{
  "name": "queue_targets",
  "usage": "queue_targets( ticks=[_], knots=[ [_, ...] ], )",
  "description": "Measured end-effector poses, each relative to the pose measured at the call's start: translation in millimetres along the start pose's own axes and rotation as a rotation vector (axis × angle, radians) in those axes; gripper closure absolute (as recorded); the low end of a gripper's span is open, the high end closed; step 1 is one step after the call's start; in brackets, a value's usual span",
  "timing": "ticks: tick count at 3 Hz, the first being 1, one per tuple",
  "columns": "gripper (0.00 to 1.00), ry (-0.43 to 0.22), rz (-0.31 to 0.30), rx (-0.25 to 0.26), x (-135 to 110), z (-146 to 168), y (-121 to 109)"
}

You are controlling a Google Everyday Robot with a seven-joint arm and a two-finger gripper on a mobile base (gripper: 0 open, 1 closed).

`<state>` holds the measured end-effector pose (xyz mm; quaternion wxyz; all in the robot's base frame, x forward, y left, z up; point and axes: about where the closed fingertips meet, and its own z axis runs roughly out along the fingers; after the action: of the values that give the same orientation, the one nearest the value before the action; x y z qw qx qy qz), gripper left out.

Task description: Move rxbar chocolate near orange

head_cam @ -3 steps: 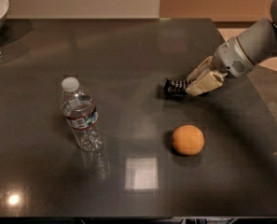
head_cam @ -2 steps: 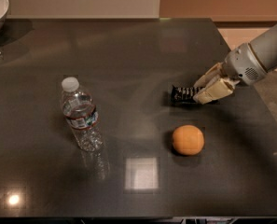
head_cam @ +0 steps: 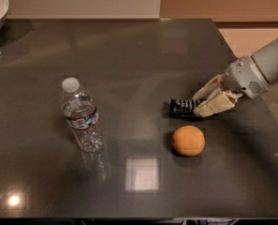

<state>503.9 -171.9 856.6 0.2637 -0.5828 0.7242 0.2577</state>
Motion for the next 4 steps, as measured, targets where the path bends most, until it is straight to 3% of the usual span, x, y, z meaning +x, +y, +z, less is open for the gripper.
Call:
queue_targets(
  ticks=[3, 4],
  knots=[
    [0.13, 0.001, -0.006, -0.03, 14.6, -5.3, 18.8],
    [0.0, 0.001, -0.007, -0.03, 13.5, -3.7, 18.2]
  ],
)
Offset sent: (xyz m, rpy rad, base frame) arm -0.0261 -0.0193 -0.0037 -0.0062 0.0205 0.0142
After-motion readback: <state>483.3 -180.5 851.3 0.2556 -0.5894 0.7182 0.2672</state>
